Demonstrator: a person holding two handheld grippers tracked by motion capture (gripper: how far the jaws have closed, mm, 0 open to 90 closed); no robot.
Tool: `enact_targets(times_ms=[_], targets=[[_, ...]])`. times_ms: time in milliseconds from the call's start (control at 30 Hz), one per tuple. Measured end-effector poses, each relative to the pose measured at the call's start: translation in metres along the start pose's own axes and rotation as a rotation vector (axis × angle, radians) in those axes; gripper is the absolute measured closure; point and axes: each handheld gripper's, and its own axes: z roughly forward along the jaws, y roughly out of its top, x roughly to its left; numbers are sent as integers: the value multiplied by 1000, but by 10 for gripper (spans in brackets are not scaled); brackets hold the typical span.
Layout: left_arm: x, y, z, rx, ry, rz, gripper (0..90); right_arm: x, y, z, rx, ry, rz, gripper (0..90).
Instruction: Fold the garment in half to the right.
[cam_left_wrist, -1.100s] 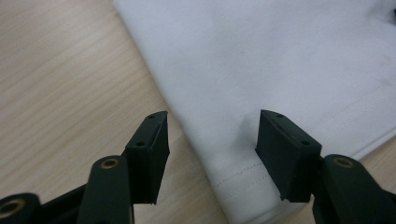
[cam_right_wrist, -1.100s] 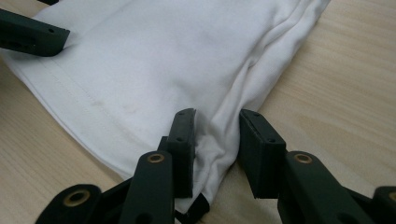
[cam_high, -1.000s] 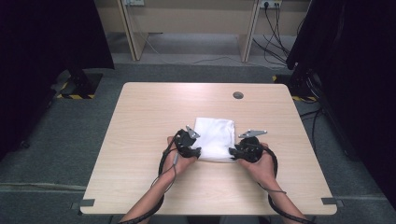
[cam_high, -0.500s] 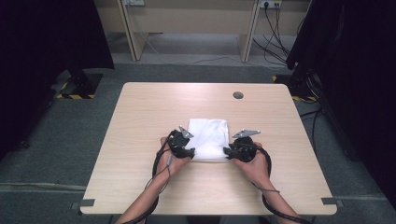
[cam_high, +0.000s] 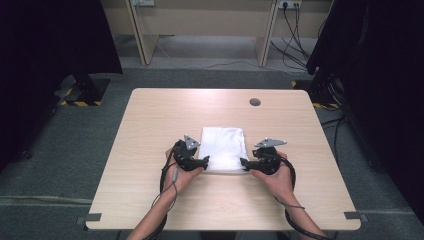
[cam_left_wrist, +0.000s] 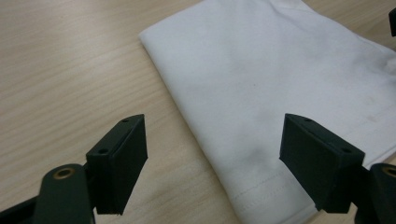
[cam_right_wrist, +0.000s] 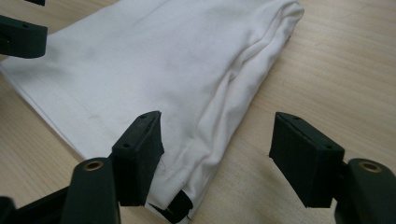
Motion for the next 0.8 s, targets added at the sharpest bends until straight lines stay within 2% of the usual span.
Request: enact_targets(times_ms=[33, 67, 133, 167, 233, 267, 367, 567, 800], targets=[[0, 0, 0, 0, 0, 0, 203, 0, 0, 0, 0, 0, 0, 275], [1, 1, -6, -17, 0, 5, 203, -1, 1, -2, 2, 8, 9, 237], [1, 1, -6, -17, 0, 5, 196, -2, 1, -4, 3, 13, 9, 237], [2, 1, -12, -32, 2, 9, 196, -2, 1, -4, 3, 13, 9, 214], [2, 1, -12, -32, 2, 9, 190, -3, 1, -6, 4, 19, 13, 190], [6, -1, -20, -44, 10, 8, 190, -3, 1, -6, 4, 19, 13, 190], [10, -3, -25, -52, 19, 5, 185, -5, 1, -9, -1, 28, 22, 171], [20, -11, -38, -79, 33, -14, 182, -7, 2, -15, -9, 39, 27, 133], [30, -21, -52, -107, 43, -41, 179, -11, 0, -26, -10, 45, 4, 113]])
